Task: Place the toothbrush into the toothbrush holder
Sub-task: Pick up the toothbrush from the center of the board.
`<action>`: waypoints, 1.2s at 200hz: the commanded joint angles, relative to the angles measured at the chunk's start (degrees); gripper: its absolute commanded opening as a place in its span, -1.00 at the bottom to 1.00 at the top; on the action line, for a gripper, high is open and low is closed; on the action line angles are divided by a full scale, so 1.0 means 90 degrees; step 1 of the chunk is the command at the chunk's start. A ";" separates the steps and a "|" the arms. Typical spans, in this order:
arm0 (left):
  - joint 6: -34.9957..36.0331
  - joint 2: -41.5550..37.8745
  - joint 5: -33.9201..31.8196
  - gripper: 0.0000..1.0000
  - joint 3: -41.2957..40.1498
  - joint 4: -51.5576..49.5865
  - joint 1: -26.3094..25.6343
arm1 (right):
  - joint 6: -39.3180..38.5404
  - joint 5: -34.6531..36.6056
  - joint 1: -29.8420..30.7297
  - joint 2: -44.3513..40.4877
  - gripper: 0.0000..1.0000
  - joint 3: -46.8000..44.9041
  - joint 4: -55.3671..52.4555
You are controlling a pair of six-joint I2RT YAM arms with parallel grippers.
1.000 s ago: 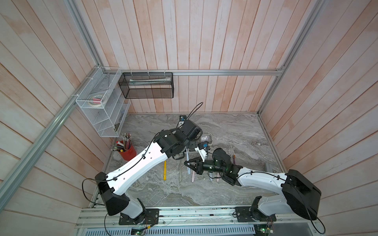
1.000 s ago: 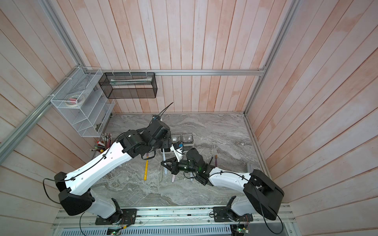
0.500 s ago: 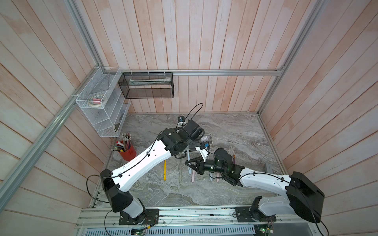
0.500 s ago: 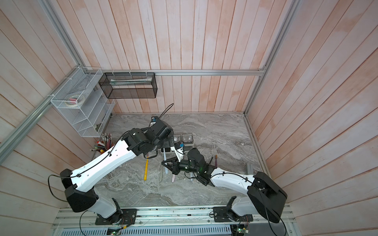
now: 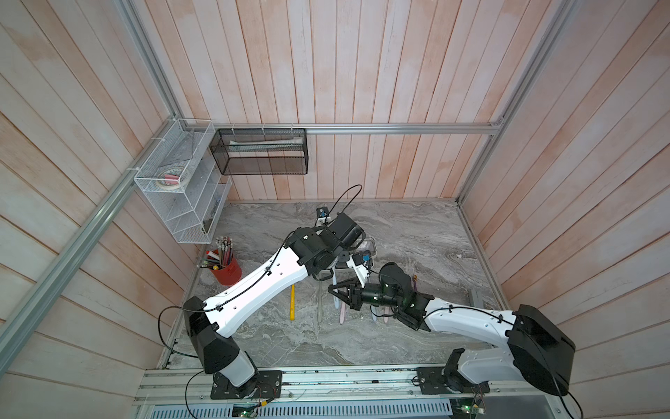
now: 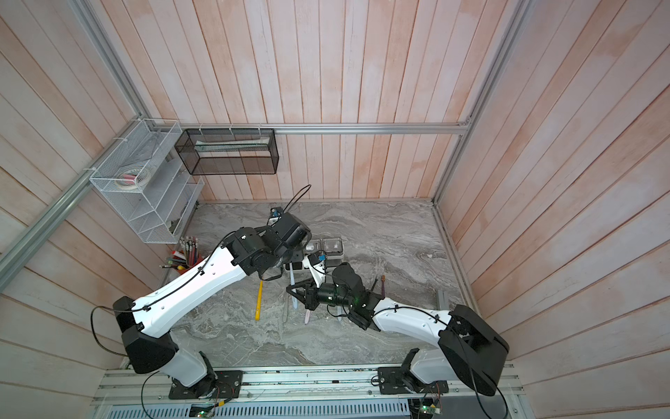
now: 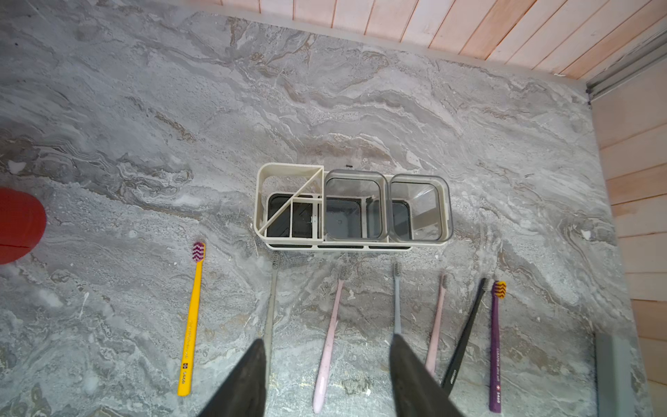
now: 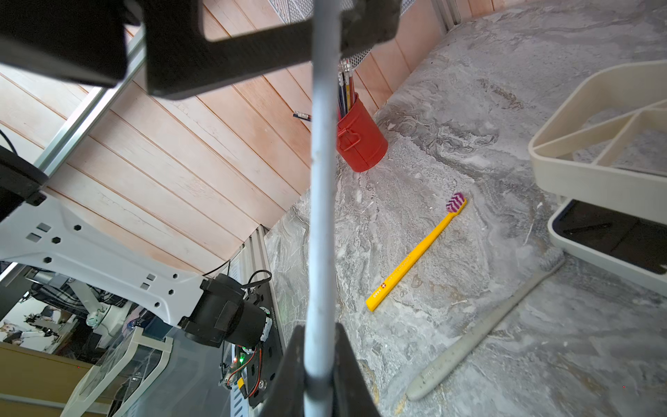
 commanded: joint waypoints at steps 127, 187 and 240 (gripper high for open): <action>0.0143 0.0250 -0.0082 -0.73 0.0106 -0.0103 0.0103 | -0.0386 0.0292 0.0122 -0.0047 -1.00 0.0266 -0.0267; 0.0371 0.0108 -0.0076 -1.00 -0.0095 0.0201 0.0110 | -0.0425 0.0373 0.0117 -0.0095 -1.00 0.0243 -0.0317; 0.0620 -0.0032 -0.0438 -1.00 -0.0203 0.0453 0.0123 | -0.0630 0.0595 0.0123 -0.0384 0.08 0.0183 -0.0492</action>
